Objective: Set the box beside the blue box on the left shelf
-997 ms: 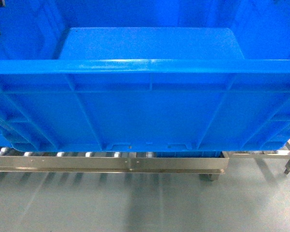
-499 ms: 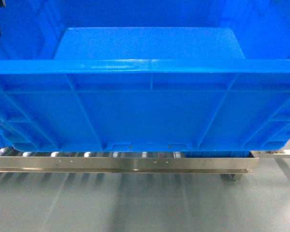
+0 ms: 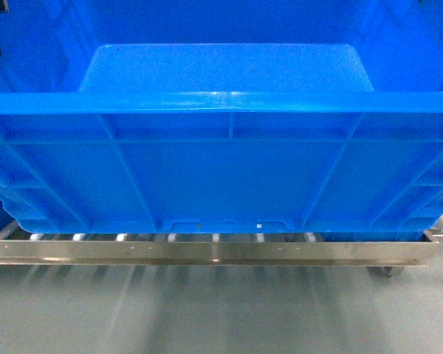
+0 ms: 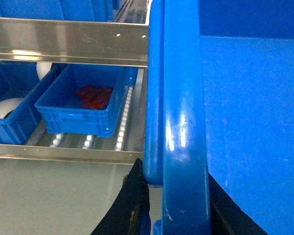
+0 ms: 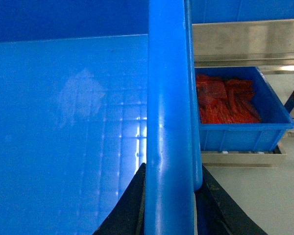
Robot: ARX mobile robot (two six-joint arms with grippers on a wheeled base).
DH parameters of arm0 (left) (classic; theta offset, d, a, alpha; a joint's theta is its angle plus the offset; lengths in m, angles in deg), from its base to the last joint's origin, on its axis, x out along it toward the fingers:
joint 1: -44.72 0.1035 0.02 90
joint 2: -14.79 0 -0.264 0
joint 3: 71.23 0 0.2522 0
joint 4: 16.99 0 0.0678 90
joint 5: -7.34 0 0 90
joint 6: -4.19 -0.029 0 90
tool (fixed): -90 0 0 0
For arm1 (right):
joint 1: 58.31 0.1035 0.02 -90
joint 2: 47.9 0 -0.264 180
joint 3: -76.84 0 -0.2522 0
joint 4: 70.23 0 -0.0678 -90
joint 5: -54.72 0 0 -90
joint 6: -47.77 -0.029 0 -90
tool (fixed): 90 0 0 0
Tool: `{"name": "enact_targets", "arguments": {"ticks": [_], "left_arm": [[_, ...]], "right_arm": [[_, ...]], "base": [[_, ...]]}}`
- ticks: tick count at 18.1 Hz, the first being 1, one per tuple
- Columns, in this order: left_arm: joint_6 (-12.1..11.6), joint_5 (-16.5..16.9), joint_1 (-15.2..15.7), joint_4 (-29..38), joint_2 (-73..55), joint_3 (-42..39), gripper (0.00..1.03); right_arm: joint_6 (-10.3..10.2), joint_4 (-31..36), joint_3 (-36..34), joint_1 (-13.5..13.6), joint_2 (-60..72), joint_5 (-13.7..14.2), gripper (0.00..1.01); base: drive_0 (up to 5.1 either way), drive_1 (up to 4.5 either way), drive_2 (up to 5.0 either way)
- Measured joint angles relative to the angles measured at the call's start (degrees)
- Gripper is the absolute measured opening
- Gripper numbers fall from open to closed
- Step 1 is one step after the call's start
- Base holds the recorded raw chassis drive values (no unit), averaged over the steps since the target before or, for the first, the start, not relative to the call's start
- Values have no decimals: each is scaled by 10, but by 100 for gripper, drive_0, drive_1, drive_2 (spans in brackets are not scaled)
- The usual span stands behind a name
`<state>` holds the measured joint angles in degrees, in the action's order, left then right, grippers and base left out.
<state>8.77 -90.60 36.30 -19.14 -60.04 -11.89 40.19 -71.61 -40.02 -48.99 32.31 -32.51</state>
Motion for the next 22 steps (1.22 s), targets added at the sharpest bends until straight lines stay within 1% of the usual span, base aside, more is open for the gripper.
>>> {"name": "enact_targets", "arguments": {"ticks": [4,8,22], "left_arm": [[0,-1,4,0,0,0,17],[0,0,3,1,1,0,16],[0,2,3,1,1,0,16]], "right_arm": [[0,2,0,4,0,0,21],[0,1,0,0,1,0,21],[0,1,0,0,0,0,21]], "base": [[-495,246,246],[0,0,0],[0,0,0]]}}
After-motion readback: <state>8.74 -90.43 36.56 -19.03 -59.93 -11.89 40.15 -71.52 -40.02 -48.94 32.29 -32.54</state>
